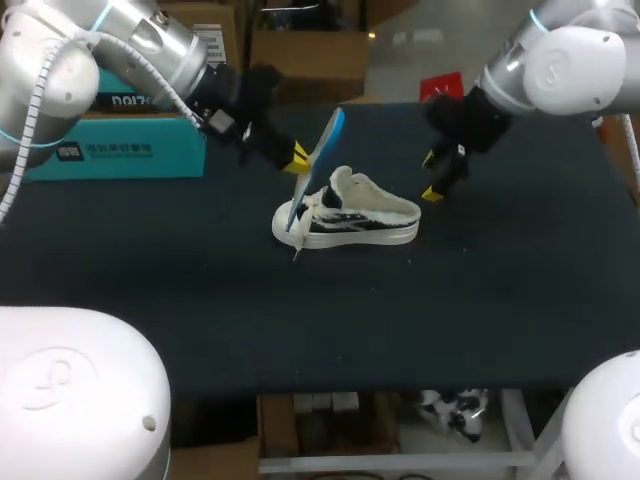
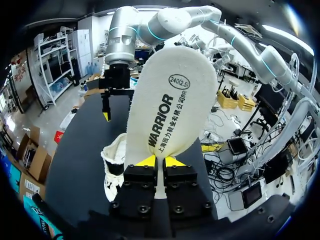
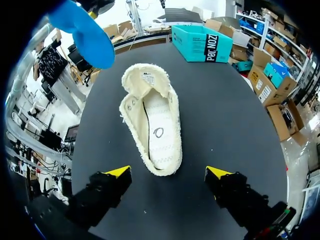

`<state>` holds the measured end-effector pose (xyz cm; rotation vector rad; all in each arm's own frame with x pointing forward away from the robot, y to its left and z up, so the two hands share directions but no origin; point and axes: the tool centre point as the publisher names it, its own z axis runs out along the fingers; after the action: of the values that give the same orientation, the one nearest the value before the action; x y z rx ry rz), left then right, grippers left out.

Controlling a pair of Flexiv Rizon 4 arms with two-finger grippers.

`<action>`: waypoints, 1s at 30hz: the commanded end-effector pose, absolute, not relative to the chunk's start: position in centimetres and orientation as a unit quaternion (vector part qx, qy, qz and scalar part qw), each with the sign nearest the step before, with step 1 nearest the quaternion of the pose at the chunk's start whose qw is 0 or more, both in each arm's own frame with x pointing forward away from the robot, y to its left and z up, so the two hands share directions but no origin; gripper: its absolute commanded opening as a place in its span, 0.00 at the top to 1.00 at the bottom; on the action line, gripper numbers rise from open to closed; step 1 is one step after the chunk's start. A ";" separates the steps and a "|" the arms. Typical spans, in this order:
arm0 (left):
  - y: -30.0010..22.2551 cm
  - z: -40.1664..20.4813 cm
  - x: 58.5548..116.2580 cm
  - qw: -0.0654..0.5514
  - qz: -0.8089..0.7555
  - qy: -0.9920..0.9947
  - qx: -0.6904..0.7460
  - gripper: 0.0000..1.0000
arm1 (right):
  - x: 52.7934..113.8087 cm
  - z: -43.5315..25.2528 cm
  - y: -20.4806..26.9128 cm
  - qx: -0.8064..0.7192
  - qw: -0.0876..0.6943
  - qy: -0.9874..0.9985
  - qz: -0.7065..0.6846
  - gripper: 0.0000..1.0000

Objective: Open the shoe tongue, take the insole out of the shoe, put the insole back into the shoe, and pack the shoe into the shoebox

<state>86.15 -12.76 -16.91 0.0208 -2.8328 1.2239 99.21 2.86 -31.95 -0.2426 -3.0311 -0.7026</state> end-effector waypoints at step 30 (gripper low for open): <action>-4.7 -25.3 85.1 0.006 0.297 -0.940 0.165 1.00 | 100.0 -33.3 12.3 -0.097 0.009 -0.992 -0.084 0.00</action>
<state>85.08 -4.75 -25.05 0.5127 -2.9414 0.9269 100.60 11.65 -33.08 -0.2957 -3.0754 -0.3443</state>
